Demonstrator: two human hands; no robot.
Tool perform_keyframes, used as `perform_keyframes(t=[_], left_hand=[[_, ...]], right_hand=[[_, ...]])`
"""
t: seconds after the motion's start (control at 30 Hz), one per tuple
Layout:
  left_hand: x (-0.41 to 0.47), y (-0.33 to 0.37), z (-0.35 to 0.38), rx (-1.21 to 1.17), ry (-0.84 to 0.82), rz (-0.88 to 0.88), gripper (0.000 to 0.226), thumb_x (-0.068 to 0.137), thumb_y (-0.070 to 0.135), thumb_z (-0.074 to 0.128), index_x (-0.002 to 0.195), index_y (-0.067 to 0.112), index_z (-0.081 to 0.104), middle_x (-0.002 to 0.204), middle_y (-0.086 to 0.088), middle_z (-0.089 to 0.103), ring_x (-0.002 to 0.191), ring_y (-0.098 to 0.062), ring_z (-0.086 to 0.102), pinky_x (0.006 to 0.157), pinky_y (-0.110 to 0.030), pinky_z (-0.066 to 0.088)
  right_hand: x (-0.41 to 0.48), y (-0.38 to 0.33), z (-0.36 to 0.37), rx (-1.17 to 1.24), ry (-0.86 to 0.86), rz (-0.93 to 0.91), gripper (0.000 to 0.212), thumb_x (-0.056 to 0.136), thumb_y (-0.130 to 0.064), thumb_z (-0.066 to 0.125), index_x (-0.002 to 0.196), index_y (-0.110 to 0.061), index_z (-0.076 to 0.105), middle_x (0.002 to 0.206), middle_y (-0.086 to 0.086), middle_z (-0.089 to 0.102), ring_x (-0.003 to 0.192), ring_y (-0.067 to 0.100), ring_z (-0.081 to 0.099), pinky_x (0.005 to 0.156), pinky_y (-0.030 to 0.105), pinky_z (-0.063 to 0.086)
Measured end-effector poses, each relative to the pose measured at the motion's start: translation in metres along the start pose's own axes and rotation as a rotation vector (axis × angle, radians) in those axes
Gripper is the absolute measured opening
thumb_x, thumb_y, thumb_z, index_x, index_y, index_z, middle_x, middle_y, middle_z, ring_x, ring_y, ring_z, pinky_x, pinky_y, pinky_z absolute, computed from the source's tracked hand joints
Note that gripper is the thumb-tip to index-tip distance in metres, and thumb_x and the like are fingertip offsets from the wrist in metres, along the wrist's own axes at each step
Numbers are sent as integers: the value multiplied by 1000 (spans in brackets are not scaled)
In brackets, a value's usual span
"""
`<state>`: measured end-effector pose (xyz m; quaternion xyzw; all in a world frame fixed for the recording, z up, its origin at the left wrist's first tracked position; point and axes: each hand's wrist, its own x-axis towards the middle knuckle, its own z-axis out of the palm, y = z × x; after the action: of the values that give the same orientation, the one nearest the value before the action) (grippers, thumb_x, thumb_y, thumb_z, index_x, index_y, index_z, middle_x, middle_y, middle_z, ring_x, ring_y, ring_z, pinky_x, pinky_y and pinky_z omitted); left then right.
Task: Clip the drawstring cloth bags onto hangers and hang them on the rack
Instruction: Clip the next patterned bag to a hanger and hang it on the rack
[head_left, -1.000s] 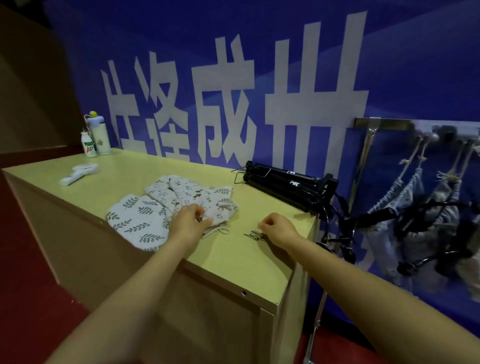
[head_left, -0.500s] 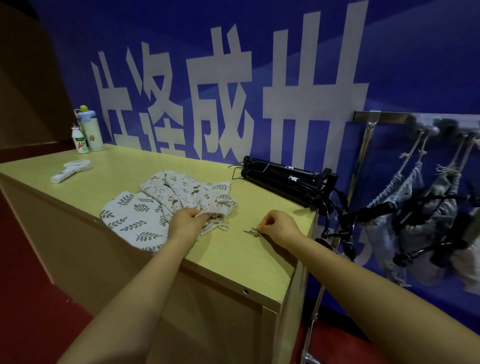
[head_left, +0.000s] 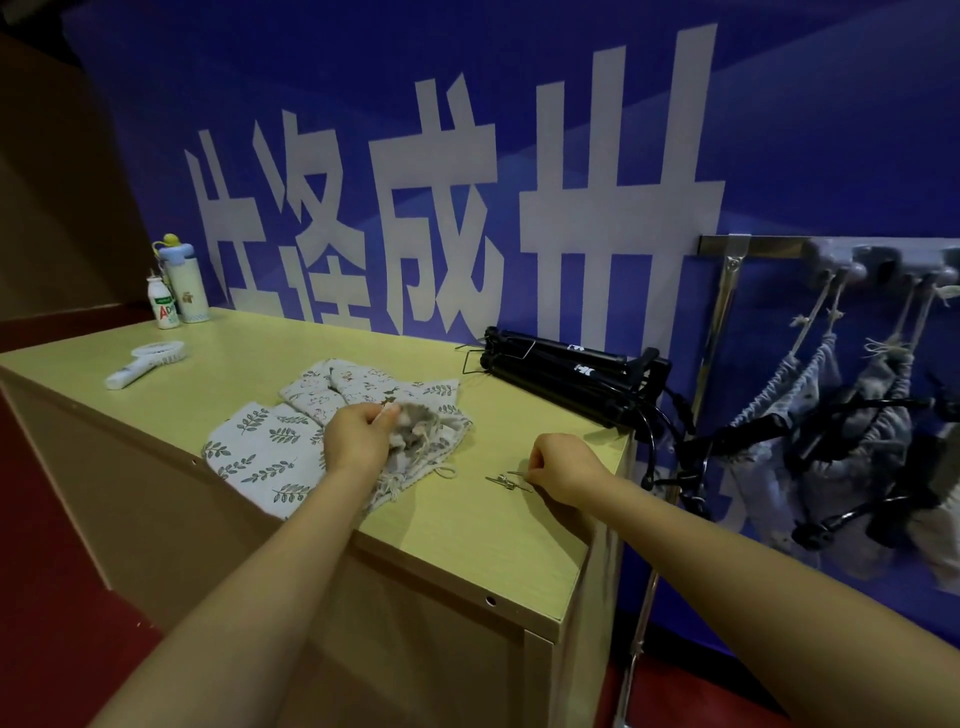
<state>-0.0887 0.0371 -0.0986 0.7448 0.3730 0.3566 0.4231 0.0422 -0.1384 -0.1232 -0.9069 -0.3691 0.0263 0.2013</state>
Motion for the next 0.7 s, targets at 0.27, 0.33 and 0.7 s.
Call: perform_keyframes(t=[0.27, 0.33, 0.7], left_hand=[[22, 49, -40, -247, 261, 67, 29, 96, 27, 49, 74, 10, 59, 65, -4, 52, 65, -20, 46, 63, -31, 40], [24, 61, -57, -130, 319, 146, 31, 96, 27, 48, 73, 8, 58, 63, -3, 51, 60, -18, 44, 57, -27, 35], [-24, 116, -137, 347, 508, 390, 35, 91, 25, 54, 59, 12, 51, 53, 0, 45, 60, -22, 49, 56, -28, 33]], right_hand=[[14, -18, -12, 113, 117, 19, 14, 97, -12, 47, 102, -2, 55, 89, 12, 63, 82, 27, 63, 71, 37, 54], [12, -42, -26, 438, 178, -15, 15, 97, -13, 47, 100, -2, 57, 84, 12, 66, 78, 25, 66, 71, 34, 57], [-45, -231, -28, 1169, -220, -469, 18, 95, -2, 44, 99, -8, 61, 88, 17, 62, 84, 29, 63, 83, 45, 55]])
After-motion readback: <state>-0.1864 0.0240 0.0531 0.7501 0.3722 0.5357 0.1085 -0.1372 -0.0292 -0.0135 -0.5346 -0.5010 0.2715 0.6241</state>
